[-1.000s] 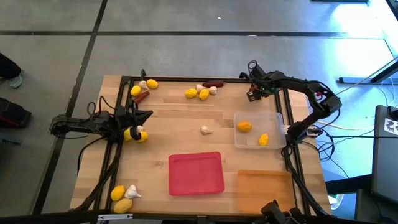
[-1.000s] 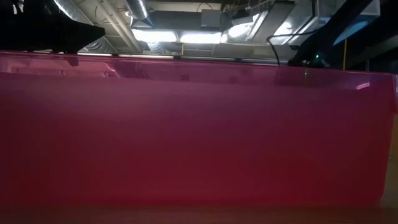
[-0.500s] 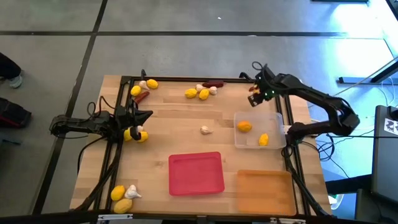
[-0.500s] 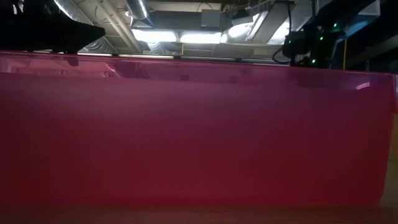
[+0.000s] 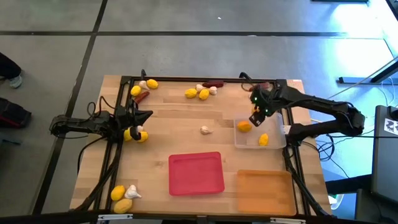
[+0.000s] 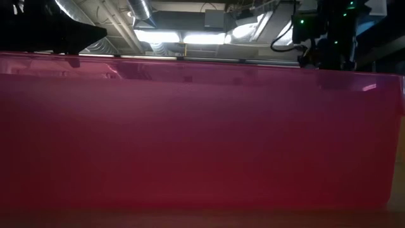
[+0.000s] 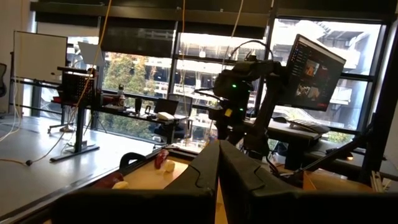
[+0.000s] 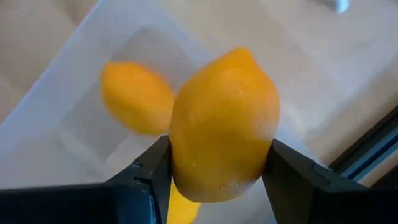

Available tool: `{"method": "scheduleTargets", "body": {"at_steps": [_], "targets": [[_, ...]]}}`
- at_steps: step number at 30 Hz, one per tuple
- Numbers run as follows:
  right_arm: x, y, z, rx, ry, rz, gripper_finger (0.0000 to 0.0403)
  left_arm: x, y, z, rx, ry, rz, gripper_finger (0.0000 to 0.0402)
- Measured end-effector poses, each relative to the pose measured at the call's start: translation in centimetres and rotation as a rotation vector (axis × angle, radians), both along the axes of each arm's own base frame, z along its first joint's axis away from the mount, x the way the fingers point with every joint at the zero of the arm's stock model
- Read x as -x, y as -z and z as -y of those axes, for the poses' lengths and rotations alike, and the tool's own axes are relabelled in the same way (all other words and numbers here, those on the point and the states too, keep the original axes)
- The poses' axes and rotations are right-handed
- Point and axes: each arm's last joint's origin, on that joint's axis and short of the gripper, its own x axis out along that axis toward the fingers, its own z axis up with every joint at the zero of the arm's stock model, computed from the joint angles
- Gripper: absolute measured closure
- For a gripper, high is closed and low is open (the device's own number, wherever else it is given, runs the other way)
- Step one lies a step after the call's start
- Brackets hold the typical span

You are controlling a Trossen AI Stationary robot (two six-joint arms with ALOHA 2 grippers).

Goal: Sort produce into baskets
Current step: Put the yellow lemon into the transparent bin

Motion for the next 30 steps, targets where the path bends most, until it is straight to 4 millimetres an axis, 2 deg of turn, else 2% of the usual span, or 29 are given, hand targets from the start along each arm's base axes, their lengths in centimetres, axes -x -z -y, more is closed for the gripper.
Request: {"method": "scheduleTargets", "body": {"at_steps": [5,11,21,30], "targets": [[-0.5,0.4,-1.8,-0.02,-0.021,-0.013,0.0215,0.0,0.0,0.0,0.012,0.003,0.004,0.0394],[0.0,2.9,-3.1,-0.041,-0.004,-0.082,0.0215,0.0,0.0,0.0,0.012,0.003,0.004,0.0394],[0.5,6.7,-3.1,-0.023,0.095,-0.087,0.0215,0.0,0.0,0.0,0.013,0.003,0.007,0.0394],[0.0,8.6,-3.0,-0.026,0.068,-0.121,0.0204,0.0,-0.1,0.0,0.016,0.004,0.013,0.0394]]}}
